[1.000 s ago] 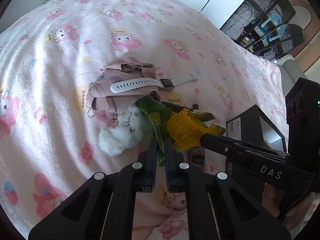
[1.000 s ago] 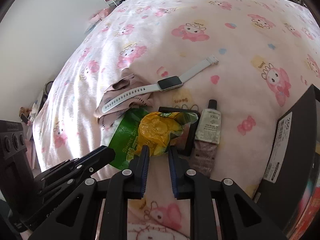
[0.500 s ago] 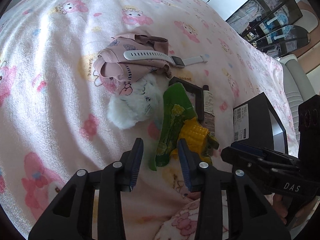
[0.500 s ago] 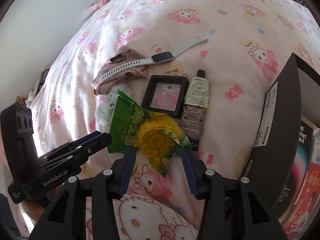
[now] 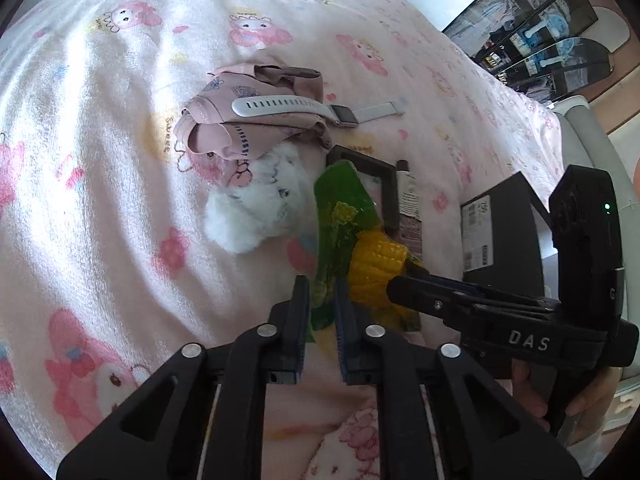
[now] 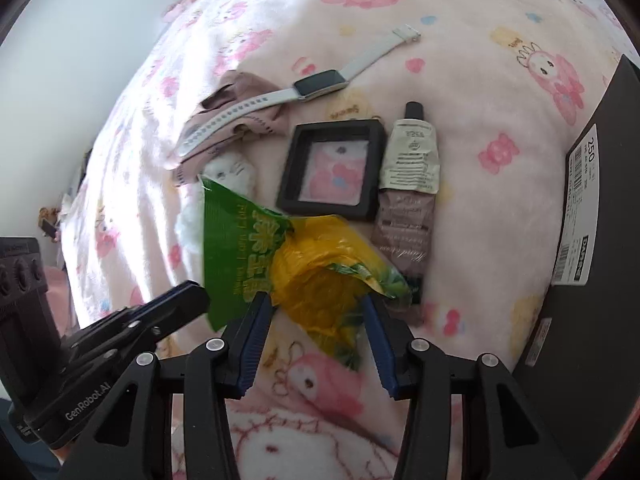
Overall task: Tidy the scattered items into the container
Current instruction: 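Grasp the green-and-yellow snack bag with the right gripper and lift it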
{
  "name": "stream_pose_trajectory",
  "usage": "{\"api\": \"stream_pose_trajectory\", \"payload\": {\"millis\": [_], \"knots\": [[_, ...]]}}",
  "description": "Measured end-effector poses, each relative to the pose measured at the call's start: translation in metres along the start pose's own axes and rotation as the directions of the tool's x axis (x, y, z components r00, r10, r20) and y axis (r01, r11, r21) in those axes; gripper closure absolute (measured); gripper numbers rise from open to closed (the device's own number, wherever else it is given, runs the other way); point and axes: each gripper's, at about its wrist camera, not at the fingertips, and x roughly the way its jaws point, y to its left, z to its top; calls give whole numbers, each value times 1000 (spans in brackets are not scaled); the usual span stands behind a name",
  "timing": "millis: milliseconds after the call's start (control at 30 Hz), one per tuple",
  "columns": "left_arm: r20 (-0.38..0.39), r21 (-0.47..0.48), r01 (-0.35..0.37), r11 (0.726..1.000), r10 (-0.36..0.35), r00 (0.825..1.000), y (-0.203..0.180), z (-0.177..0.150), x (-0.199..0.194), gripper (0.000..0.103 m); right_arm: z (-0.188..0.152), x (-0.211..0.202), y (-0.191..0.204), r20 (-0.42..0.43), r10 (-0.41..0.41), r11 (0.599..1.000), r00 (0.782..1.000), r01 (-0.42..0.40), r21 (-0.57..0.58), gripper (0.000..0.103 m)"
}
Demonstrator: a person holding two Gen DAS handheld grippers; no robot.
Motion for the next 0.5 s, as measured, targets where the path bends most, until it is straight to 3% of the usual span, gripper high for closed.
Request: {"api": "stream_pose_trajectory", "payload": {"millis": [67, 200, 233, 267, 300, 367, 500], "knots": [[1, 14, 17, 1000, -17, 1000, -1, 9, 11, 69, 4, 8, -2, -26, 29, 999, 999, -28, 23, 56], [-78, -59, 35, 998, -40, 996, 11, 19, 42, 70, 5, 20, -3, -59, 38, 999, 998, -36, 30, 54], [-91, -72, 50, 996, -56, 994, 12, 18, 46, 77, 5, 19, -3, -55, 44, 999, 998, -42, 32, 54], [-94, -76, 68, 995, -75, 993, 11, 16, 46, 91, 6, 17, -2, -46, 49, 998, 998, -48, 27, 56], [-95, -71, 89, 993, -96, 991, 8, 14, 43, 96, 5, 12, 0, -27, 66, 998, 997, -65, 20, 59], [-75, -47, 100, 994, -103, 992, -1, 9, 32, 96, 4, 1, 6, 1, 116, 993, 993, -116, 3, 68], [-39, 7, 84, 996, -84, 996, -20, 2, 8, 97, -2, -22, 24, 65, 91, 995, 994, -88, -55, 70]]}}
